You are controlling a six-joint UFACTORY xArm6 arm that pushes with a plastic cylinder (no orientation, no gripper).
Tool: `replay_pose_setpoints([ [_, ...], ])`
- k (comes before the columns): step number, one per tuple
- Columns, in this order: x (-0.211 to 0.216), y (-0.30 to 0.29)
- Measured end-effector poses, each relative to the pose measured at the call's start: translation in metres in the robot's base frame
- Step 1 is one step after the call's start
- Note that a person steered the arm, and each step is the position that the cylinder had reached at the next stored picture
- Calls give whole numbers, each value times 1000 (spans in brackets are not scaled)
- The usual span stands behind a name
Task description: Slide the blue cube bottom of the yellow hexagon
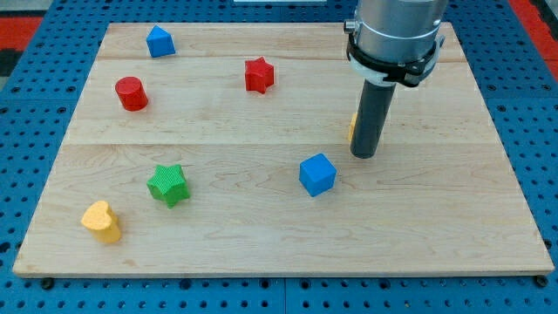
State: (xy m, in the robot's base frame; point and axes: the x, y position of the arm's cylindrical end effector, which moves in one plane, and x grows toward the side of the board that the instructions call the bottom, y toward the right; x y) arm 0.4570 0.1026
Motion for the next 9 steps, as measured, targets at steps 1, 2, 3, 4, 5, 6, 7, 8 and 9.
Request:
replay_pose_setpoints([
  [1, -4, -25],
  [2, 24, -3],
  [3, 73, 16],
  [4, 100, -31],
  [5, 64, -35],
  [6, 62, -11],
  [7, 57, 0],
  [8, 54, -20],
  [9, 24, -45],
])
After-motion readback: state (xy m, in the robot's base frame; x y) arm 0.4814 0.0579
